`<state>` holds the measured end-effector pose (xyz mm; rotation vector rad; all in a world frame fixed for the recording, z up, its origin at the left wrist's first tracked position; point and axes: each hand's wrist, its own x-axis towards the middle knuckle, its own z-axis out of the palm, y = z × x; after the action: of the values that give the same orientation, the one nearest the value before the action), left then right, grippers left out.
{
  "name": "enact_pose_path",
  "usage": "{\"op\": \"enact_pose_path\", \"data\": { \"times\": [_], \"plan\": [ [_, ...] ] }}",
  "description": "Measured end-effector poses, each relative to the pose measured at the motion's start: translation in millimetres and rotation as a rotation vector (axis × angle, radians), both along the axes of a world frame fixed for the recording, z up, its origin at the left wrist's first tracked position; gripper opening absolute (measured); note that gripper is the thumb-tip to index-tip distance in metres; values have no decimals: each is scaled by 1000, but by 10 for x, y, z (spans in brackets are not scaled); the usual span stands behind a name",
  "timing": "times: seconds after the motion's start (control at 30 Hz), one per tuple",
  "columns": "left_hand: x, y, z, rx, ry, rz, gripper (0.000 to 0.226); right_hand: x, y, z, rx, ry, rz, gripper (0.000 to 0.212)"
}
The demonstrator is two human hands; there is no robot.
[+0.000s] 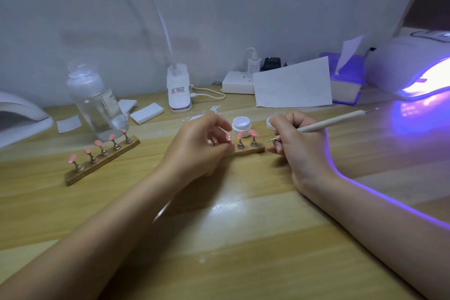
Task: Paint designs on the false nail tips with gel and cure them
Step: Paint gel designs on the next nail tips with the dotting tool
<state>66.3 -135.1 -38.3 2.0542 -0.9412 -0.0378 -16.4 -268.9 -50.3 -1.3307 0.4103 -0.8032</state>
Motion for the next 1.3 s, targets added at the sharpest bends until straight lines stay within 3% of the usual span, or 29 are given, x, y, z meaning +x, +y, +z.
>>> {"op": "enact_pose_path", "data": {
  "times": [0.23, 0.47, 0.63, 0.8, 0.9, 0.97, 1.0, 1.13, 1.23, 1.3],
  "plan": [
    [32, -28, 63, 103, -1, -41, 28, 6, 1, -2, -9, -4, 2, 37],
    [-50, -133, 117, 199, -138, 2, 15, 2, 3, 1, 2, -23, 11, 41],
    [-107, -156, 175, 285, -189, 29, 26, 8, 0, -11, -13, -18, 16, 40],
    [-182, -162, 219, 350, -401, 5, 11, 5, -3, -10, -9, -24, 14, 41],
    [-261, -128, 233, 234, -638, -3, 7, 1, -5, -2, 0, -23, 11, 40],
    [-330, -101, 226, 69, -681, -8, 6, -9, -6, 6, 12, -23, 10, 40],
    [-375, -84, 199, -11, -581, -40, 6, -13, -7, 10, 21, -27, 7, 42],
    [-509, -41, -16, -225, 177, -180, 16, -22, -10, 11, 62, -57, -13, 50],
    [-492, -40, -89, -282, 416, -138, 11, -19, -13, -4, 25, -58, -83, 46],
    [-463, -38, -83, -320, 480, -119, 9, -16, -8, -6, -2, -64, -107, 43]
  ]
}}
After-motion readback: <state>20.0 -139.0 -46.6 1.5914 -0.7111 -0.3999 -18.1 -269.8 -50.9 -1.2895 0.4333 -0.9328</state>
